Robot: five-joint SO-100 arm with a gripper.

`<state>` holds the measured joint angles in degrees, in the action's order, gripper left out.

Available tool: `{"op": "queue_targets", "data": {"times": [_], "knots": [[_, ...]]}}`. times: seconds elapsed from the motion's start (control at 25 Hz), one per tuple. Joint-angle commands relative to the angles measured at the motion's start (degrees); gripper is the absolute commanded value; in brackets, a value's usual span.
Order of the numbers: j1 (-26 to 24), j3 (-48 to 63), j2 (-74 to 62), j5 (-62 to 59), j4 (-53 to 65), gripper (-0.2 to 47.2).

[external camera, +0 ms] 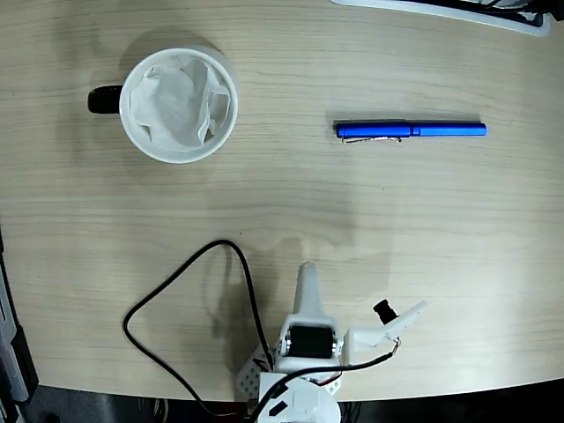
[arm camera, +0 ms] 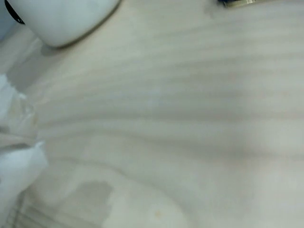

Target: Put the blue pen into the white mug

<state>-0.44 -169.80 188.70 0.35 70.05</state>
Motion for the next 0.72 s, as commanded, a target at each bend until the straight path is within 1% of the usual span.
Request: {"op": "queue_targets", "data": {"times": [0.0,0.2,0.44,0.56,0.68], "knots": [[1.05,5.98,-2.72,-0.44,-1.76,0.0],[1.14,14.85,-10.2,-0.44,-2.37,0.0],[1.93,28.12,-23.47,-1.85,-2.37,0.0],[4.39,34.63,-33.22,-2.46,-2.37,0.0],[7.56,43.68,-48.25,-2.72,-2.37,0.0]]}}
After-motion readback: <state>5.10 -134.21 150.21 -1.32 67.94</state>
